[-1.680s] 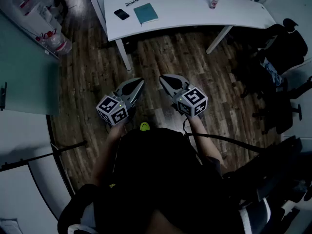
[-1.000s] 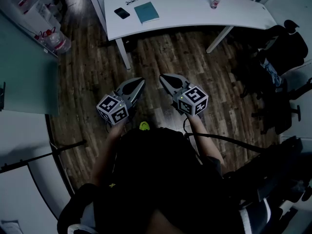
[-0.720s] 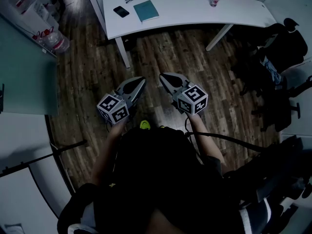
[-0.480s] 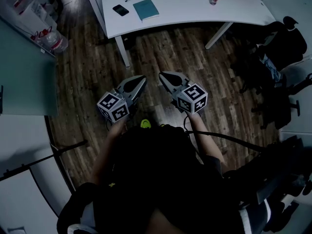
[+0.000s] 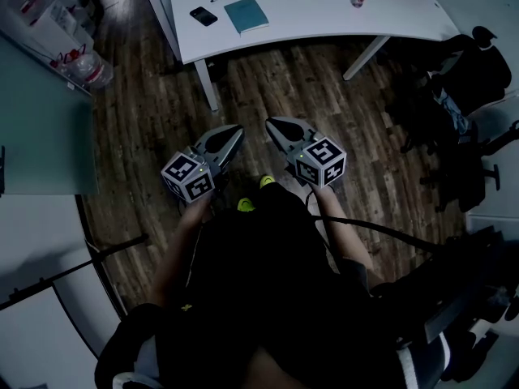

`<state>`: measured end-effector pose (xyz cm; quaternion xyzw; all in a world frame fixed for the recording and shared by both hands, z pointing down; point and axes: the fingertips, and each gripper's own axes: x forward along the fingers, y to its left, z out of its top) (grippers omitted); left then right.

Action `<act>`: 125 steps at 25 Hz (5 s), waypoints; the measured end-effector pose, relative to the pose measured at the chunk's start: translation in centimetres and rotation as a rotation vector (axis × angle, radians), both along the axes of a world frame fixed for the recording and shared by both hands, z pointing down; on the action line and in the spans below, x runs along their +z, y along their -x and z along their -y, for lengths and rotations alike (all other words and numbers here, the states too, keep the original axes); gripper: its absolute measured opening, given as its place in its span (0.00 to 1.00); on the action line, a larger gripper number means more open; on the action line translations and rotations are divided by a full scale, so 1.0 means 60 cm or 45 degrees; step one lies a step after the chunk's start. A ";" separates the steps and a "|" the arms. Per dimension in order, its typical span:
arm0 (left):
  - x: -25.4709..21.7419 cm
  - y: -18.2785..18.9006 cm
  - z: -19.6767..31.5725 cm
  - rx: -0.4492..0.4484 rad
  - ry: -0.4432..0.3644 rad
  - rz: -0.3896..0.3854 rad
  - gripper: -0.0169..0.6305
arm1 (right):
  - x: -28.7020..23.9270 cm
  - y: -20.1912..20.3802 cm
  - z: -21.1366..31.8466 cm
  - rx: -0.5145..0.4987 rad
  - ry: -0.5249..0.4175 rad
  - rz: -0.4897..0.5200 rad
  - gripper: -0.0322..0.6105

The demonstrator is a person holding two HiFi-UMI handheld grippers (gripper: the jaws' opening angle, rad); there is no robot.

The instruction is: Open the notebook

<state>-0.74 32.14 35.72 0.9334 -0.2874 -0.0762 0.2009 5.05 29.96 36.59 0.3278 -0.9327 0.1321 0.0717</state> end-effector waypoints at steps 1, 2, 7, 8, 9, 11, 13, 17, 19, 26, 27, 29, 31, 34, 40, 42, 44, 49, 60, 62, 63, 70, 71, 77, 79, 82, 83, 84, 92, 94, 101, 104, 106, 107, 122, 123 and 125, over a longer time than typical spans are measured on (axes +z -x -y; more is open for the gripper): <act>0.001 0.001 0.004 0.000 0.002 0.000 0.05 | 0.000 0.000 0.004 0.003 0.001 -0.001 0.07; 0.002 0.001 0.008 0.000 0.004 0.000 0.05 | 0.000 0.000 0.008 0.005 0.002 -0.004 0.07; 0.010 -0.002 0.035 -0.008 0.015 -0.003 0.05 | 0.009 -0.005 0.038 0.001 0.012 -0.013 0.07; 0.012 -0.002 0.041 -0.012 0.020 -0.002 0.05 | 0.012 -0.005 0.045 0.000 0.016 -0.013 0.07; 0.015 -0.002 0.047 -0.016 0.024 -0.002 0.05 | 0.014 -0.005 0.053 -0.002 0.020 -0.014 0.07; 0.018 0.001 0.065 -0.029 0.030 -0.001 0.05 | 0.018 -0.002 0.072 -0.008 0.026 -0.014 0.07; 0.020 0.004 0.086 -0.046 0.031 0.008 0.05 | 0.020 -0.001 0.093 -0.015 0.028 -0.017 0.07; 0.024 0.002 0.132 -0.075 0.028 0.033 0.05 | 0.024 -0.006 0.141 -0.033 0.038 -0.012 0.07; 0.024 0.000 0.155 -0.088 0.033 0.034 0.05 | 0.026 -0.007 0.165 -0.044 0.046 -0.009 0.07; 0.021 -0.009 0.240 -0.123 0.037 0.046 0.05 | 0.027 -0.012 0.253 -0.083 0.045 -0.027 0.07; 0.020 -0.011 0.252 -0.127 0.038 0.047 0.05 | 0.028 -0.013 0.265 -0.086 0.049 -0.027 0.07; 0.021 -0.016 0.272 -0.135 0.043 0.051 0.05 | 0.030 -0.017 0.286 -0.091 0.054 -0.027 0.07; 0.025 -0.021 0.287 -0.142 0.052 0.056 0.05 | 0.032 -0.021 0.302 -0.098 0.062 -0.024 0.07; 0.033 -0.027 0.309 -0.154 0.070 0.056 0.05 | 0.036 -0.027 0.326 -0.111 0.072 -0.022 0.07; 0.036 -0.042 0.352 -0.183 0.066 0.082 0.05 | 0.040 -0.037 0.372 -0.138 0.077 -0.018 0.07; 0.032 -0.047 0.367 -0.193 0.063 0.087 0.05 | 0.039 -0.037 0.386 -0.156 0.078 -0.018 0.07; 0.029 -0.053 0.382 -0.201 0.062 0.094 0.05 | 0.040 -0.037 0.399 -0.172 0.077 -0.017 0.07; 0.035 -0.069 0.419 -0.227 0.060 0.109 0.05 | 0.044 -0.042 0.433 -0.204 0.079 -0.011 0.07; 0.045 -0.088 0.482 -0.228 0.021 0.150 0.05 | 0.053 -0.051 0.499 -0.193 0.070 -0.018 0.07; 0.051 -0.086 0.497 -0.224 0.016 0.163 0.05 | 0.057 -0.046 0.512 -0.187 0.069 -0.031 0.07; 0.054 -0.085 0.506 -0.222 0.015 0.164 0.05 | 0.059 -0.044 0.520 -0.181 0.069 -0.037 0.07; 0.077 -0.080 0.568 -0.201 0.008 0.143 0.05 | 0.086 -0.040 0.580 -0.123 0.090 -0.049 0.07; 0.086 -0.077 0.577 -0.197 0.014 0.140 0.05 | 0.092 -0.039 0.590 -0.114 0.097 -0.053 0.07; 0.111 -0.063 0.639 -0.128 0.067 0.117 0.05 | 0.125 -0.024 0.661 -0.069 0.143 -0.101 0.07; 0.121 -0.057 0.661 -0.120 0.079 0.119 0.05 | 0.135 -0.019 0.685 -0.055 0.165 -0.104 0.07; 0.135 -0.050 0.691 -0.109 0.085 0.114 0.05 | 0.150 -0.012 0.715 -0.054 0.193 -0.118 0.08; 0.142 -0.048 0.700 -0.105 0.083 0.114 0.05 | 0.155 -0.011 0.724 -0.056 0.196 -0.124 0.09; 0.150 -0.046 0.709 -0.102 0.082 0.114 0.05 | 0.161 -0.009 0.733 -0.057 0.200 -0.131 0.10; 0.194 -0.048 0.767 -0.079 0.166 0.108 0.12 | 0.217 -0.005 0.786 -0.024 0.287 -0.179 0.14; 0.209 -0.047 0.778 -0.080 0.190 0.095 0.13 | 0.239 -0.008 0.796 -0.006 0.319 -0.194 0.16; 0.259 -0.052 0.807 -0.048 0.241 0.100 0.18 | 0.300 -0.018 0.824 0.034 0.402 -0.235 0.20; 0.276 -0.054 0.819 -0.040 0.253 0.098 0.21 | 0.317 -0.021 0.840 0.056 0.418 -0.250 0.22; 0.285 -0.053 0.826 -0.042 0.262 0.089 0.23 | 0.329 -0.022 0.849 0.068 0.427 -0.268 0.24; 0.289 -0.053 0.829 -0.043 0.267 0.088 0.23 | 0.336 -0.022 0.853 0.072 0.437 -0.278 0.25; 0.344 -0.031 0.874 -0.088 0.355 0.108 0.39 | 0.406 -0.040 0.909 0.168 0.514 -0.409 0.47; 0.348 -0.031 0.876 -0.092 0.361 0.112 0.40 | 0.410 -0.043 0.912 0.176 0.518 -0.414 0.48; 0.353 -0.032 0.881 -0.097 0.369 0.123 0.45 | 0.416 -0.048 0.918 0.189 0.531 -0.416 0.50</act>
